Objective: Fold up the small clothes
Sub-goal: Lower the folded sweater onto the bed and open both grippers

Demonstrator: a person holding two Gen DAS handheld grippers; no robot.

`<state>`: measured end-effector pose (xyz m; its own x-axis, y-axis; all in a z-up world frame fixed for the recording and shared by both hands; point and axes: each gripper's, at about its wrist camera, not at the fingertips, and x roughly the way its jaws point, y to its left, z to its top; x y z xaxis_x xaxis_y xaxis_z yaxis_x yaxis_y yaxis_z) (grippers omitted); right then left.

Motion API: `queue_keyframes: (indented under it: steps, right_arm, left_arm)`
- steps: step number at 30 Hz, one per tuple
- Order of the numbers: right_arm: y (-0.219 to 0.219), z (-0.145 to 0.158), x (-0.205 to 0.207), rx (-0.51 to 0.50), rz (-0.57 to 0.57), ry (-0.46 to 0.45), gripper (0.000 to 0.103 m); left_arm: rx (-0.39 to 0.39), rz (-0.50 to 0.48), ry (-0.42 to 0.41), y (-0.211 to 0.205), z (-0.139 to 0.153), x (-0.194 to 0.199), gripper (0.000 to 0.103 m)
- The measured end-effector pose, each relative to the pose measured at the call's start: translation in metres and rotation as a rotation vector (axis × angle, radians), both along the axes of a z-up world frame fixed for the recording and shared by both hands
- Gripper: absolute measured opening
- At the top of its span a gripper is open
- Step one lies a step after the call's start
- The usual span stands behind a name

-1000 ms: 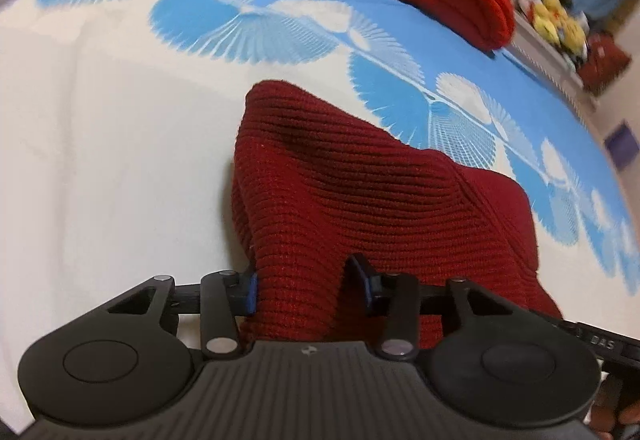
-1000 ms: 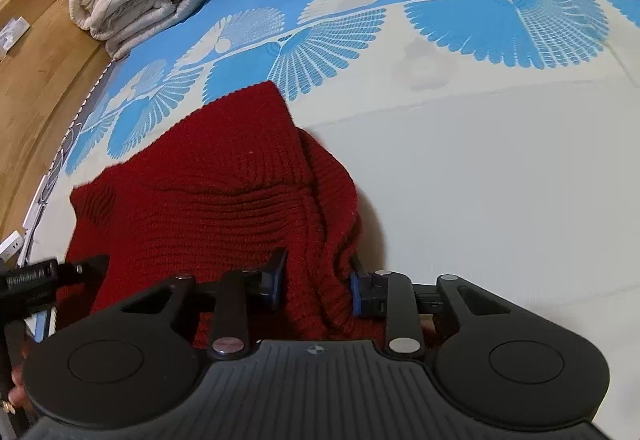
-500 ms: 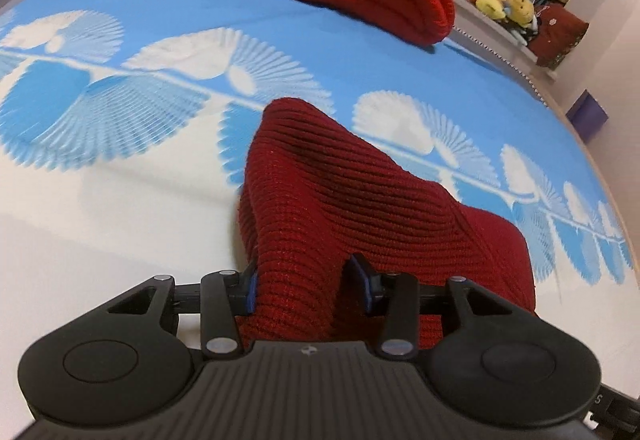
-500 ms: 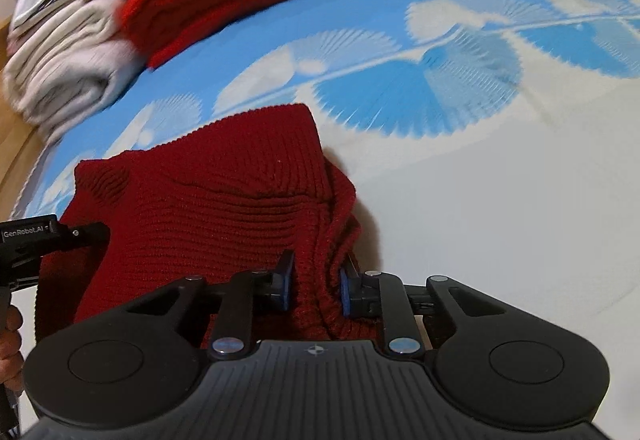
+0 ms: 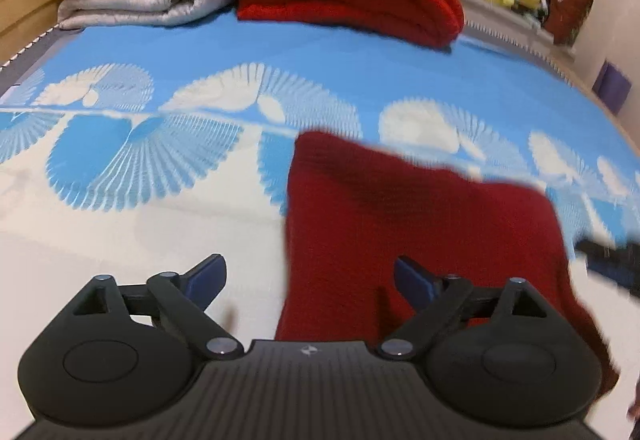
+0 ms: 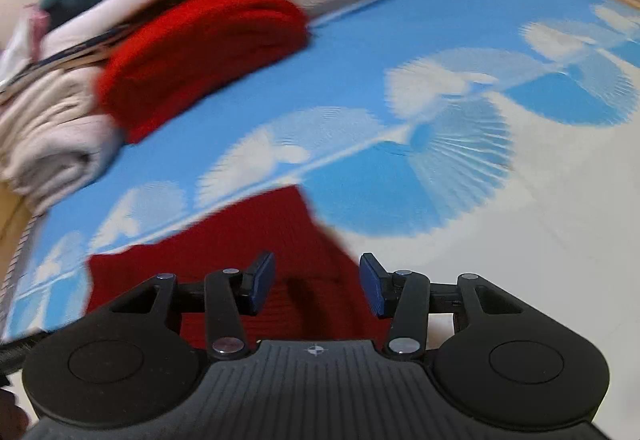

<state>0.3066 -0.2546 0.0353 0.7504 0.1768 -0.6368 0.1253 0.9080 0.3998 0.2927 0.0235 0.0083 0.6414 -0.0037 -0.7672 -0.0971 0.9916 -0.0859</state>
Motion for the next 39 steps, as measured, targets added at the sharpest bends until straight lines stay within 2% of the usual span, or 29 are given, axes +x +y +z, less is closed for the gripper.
queue_keyframes:
  steps: [3,6,7,8,9,11,13,15,19,20,22,23,24,25,26,28,29,31,34,36,39]
  right_arm:
    - [0.015,-0.003,0.011,-0.035,0.051,-0.019,0.049]
    - [0.027,-0.016,0.028,-0.09,0.123,-0.01,0.049]
    - [0.031,-0.022,0.034,-0.12,0.138,0.015,0.05]
    - [0.034,-0.029,0.041,-0.151,0.141,0.032,0.056]
    - [0.032,-0.034,0.045,-0.144,0.127,0.034,0.06]
    - [0.027,-0.033,0.05,-0.09,0.093,0.061,0.061]
    - [0.024,-0.024,0.049,-0.073,0.043,0.071,0.059]
    - [0.026,-0.011,0.038,-0.119,0.031,0.066,0.059]
    - [0.044,0.007,0.001,-0.147,0.257,0.032,0.059]
    - [0.055,0.009,-0.012,-0.181,0.349,0.029,0.057]
    - [0.074,0.0,-0.025,-0.283,0.454,0.051,0.058]
    - [0.082,-0.011,-0.029,-0.344,0.456,0.041,0.062]
    - [0.086,-0.021,-0.03,-0.391,0.448,0.028,0.073]
    - [0.084,-0.025,-0.029,-0.382,0.438,0.028,0.077]
    - [0.079,-0.022,-0.027,-0.344,0.428,0.044,0.077]
    - [0.066,-0.005,-0.027,-0.27,0.397,0.097,0.071]
    - [0.061,0.002,-0.035,-0.265,0.398,0.086,0.068]
    - [0.059,0.004,-0.047,-0.335,0.402,0.076,0.068]
    - [0.063,-0.021,-0.053,-0.418,0.445,0.091,0.074]
    - [0.062,-0.021,-0.057,-0.419,0.424,0.06,0.078]
    - [0.059,0.003,-0.076,-0.39,0.36,0.042,0.08]
  left_arm:
    - [0.044,-0.045,0.069,-0.003,-0.018,-0.012,0.095]
    - [0.101,-0.054,0.077,0.005,-0.033,-0.019,0.103]
    - [0.092,-0.06,0.081,0.011,-0.037,-0.02,0.103]
    - [0.067,-0.066,0.089,0.019,-0.04,-0.02,0.103]
    - [0.044,-0.064,0.098,0.025,-0.042,-0.021,0.103]
    - [0.005,-0.066,0.114,0.037,-0.042,-0.022,0.103]
    - [0.02,-0.077,0.113,0.041,-0.039,-0.025,0.103]
    - [0.037,-0.082,0.098,0.04,-0.03,-0.032,0.103]
    - [0.078,-0.127,0.054,0.028,-0.015,-0.05,0.103]
    - [0.084,-0.145,0.041,0.024,-0.012,-0.054,0.103]
    - [0.101,-0.192,0.027,0.012,-0.013,-0.059,0.103]
    - [0.138,-0.213,0.039,0.005,-0.019,-0.059,0.103]
    - [0.178,-0.218,0.05,0.0,-0.027,-0.058,0.103]
    - [0.192,-0.218,0.066,-0.002,-0.035,-0.055,0.103]
    - [0.174,-0.211,0.079,-0.001,-0.037,-0.054,0.103]
    - [0.121,-0.181,0.085,0.006,-0.029,-0.055,0.103]
    - [0.114,-0.182,0.069,0.009,-0.024,-0.057,0.103]
    - [0.151,-0.175,0.04,0.01,-0.022,-0.06,0.103]
    - [0.167,-0.176,0.07,0.01,-0.035,-0.057,0.103]
    - [0.162,-0.147,0.07,0.009,-0.031,-0.058,0.103]
    - [0.148,-0.155,0.025,0.001,-0.004,-0.077,0.103]
